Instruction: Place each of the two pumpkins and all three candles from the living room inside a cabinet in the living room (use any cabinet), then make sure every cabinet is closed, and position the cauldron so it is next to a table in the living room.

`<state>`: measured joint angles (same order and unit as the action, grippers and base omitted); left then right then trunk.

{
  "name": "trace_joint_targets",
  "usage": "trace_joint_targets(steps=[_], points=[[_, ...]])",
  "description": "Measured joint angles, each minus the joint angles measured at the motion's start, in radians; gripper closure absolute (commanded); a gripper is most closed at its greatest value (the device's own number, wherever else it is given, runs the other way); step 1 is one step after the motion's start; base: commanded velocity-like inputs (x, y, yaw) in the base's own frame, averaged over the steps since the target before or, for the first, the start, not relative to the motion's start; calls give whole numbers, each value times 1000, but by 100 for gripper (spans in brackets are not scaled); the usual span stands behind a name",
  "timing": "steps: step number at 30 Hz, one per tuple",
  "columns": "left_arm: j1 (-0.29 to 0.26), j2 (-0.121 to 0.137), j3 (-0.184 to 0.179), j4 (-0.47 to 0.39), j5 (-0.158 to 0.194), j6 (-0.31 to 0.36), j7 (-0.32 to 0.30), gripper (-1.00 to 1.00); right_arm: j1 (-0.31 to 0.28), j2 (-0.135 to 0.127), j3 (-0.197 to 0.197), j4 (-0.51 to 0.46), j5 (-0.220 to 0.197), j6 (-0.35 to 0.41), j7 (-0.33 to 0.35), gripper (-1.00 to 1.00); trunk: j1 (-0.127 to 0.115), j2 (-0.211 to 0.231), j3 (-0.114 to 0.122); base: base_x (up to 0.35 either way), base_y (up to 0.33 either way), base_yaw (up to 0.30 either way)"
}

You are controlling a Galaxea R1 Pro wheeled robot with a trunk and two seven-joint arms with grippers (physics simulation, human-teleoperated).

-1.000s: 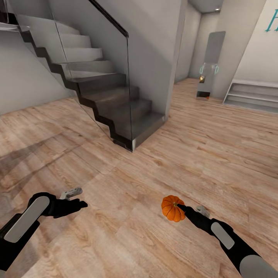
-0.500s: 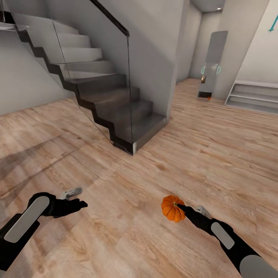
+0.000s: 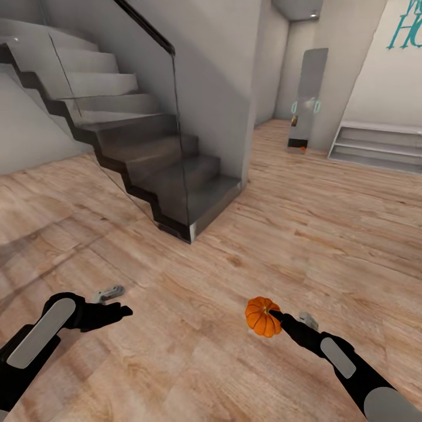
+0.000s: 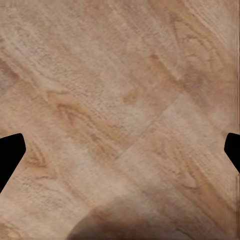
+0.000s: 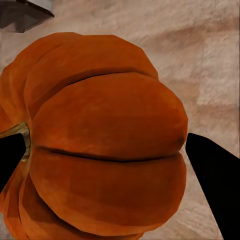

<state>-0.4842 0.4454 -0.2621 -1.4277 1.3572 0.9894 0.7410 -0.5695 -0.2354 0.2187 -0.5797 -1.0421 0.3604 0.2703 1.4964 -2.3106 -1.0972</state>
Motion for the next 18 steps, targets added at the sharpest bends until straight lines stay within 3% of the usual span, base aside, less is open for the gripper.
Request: trace_joint_targets(steps=[6,18], points=[[0,-1,-4,2,1,0,6,-100,0,0,-2,-1,-6,20,-16,100,0,0,0,158,-151,-31],[0,-1,-6,2,1,0,0,-100,0,0,-3,0,-18,23,-5,100,0,0,-2,11,-12,-30]])
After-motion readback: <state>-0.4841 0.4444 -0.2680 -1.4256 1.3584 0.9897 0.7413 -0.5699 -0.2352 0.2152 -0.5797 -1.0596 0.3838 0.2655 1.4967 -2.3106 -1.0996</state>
